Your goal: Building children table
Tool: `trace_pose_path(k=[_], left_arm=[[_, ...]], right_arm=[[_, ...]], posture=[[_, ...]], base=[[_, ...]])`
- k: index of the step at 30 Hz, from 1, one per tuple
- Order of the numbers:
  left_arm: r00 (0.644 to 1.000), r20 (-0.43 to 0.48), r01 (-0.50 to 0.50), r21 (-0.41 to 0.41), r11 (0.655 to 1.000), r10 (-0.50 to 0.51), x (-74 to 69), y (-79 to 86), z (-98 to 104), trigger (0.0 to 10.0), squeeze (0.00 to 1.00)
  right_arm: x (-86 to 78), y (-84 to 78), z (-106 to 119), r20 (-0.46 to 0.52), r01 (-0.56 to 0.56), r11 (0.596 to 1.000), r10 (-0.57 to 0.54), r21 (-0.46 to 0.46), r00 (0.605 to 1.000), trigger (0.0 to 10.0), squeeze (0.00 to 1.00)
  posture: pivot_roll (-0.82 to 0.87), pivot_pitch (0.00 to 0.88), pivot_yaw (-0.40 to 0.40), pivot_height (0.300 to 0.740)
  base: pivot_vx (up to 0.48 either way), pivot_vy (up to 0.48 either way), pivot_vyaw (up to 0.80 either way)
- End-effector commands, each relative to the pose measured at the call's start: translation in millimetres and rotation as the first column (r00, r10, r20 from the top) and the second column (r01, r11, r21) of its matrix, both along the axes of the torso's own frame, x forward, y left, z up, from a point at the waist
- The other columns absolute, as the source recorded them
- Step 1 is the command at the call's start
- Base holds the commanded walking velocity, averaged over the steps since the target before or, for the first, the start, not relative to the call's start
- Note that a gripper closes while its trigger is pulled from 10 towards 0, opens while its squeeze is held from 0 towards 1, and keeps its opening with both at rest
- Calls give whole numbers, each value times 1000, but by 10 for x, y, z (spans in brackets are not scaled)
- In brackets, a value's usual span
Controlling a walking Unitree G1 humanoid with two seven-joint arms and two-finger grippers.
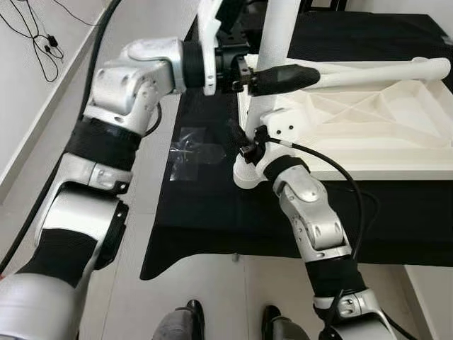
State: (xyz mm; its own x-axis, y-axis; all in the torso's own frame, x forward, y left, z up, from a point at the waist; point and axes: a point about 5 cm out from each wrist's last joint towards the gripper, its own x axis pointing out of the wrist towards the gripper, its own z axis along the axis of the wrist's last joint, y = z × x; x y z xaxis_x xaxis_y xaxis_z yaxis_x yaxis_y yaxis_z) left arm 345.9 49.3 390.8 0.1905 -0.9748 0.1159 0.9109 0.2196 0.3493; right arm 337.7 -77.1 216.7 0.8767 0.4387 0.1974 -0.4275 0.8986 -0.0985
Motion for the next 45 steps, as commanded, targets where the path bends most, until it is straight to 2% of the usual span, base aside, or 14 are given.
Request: trace_pose_path(k=[1, 5, 15, 16, 17, 23, 26, 30, 31, 35, 39, 43, 44, 45], left_arm=[[999, 31, -29, -14, 999, 30, 20, -3, 63, 0, 0], [997, 48, -58, -52, 997, 60, 36, 1, 134, 0, 0], [998, 53, -43, -33, 999, 44, 50, -1, 105, 0, 0], [998, 51, -41, -35, 999, 43, 50, 1, 103, 0, 0], [998, 49, -40, -39, 998, 42, 51, 1, 103, 0, 0], [998, 43, -38, -44, 998, 40, 56, -3, 94, 0, 0], [999, 28, -25, -46, 999, 27, 49, -12, 77, 0, 0], [999, 25, -22, -46, 999, 24, 49, -14, 74, 0, 0], [1000, 23, -17, -42, 999, 18, 46, -22, 62, 0, 0], [1000, 16, -5, -32, 999, 6, 38, -51, 38, 0, 0], [1000, 12, 4, -28, 1000, -4, 33, -67, 36, 0, 0], [1000, 7, 23, -9, 1000, -23, 33, -114, 10, 0, 0], [1000, 7, 31, -4, 1000, -31, 30, -130, 6, 0, 0], [1000, 7, 31, -4, 1000, -31, 30, -130, 6, 0, 0]], right_arm=[[-31, 63, -458, -211, -31, 999, 24, -27, 977, 10000, 0], [-29, 67, -457, -212, -33, 999, 27, -29, 977, 10000, 0], [16, -6, -433, -210, -43, 998, 31, -53, 977, 10000, 0], [36, -33, -420, -209, -52, 997, 37, -64, 977, 10000, 71], [47, -47, -404, -212, -73, 996, 59, -57, 975, 10000, 1000], [120, -89, -239, -172, -152, 988, 148, -14, 974, 10000, 1000], [175, -160, 47, -66, -334, 940, 329, -76, 942, 10000, 1000], [182, -174, 89, -53, -356, 930, 353, -91, 934, 10000, 1000], [221, -200, 164, -48, -430, 896, 428, -112, 903, 10000, 0], [284, -235, 268, -56, -545, 821, 544, -171, 837, 10000, 0], [322, -208, 291, -74, -571, 800, 568, -183, 820, 10000, 0], [386, -136, 359, -91, -643, 742, 638, -190, 764, 10000, 0], [394, -115, 379, -91, -662, 726, 659, -186, 747, 1608, 0], [394, -115, 379, -91, -662, 726, 659, -186, 747, 1608, 0]], posture=[[51, 241, 57, 740], [49, 242, 56, 740], [45, 246, 40, 740], [45, 246, 38, 740], [44, 246, 37, 740], [45, 246, 37, 740], [47, 248, 38, 740], [47, 248, 38, 740], [49, 253, 41, 740], [53, 258, 46, 740], [58, 263, 52, 740], [62, 268, 56, 740], [64, 273, 63, 740], [64, 273, 63, 740]], base=[[0, 0, 0], [0, 0, 0], [0, 0, 0], [0, 0, 0], [0, 0, 0], [0, 0, 0], [0, 0, 0], [0, 0, 0], [0, 0, 0], [0, 0, 0], [0, 0, 0], [0, 0, 0], [0, 0, 0], [0, 0, 0]])
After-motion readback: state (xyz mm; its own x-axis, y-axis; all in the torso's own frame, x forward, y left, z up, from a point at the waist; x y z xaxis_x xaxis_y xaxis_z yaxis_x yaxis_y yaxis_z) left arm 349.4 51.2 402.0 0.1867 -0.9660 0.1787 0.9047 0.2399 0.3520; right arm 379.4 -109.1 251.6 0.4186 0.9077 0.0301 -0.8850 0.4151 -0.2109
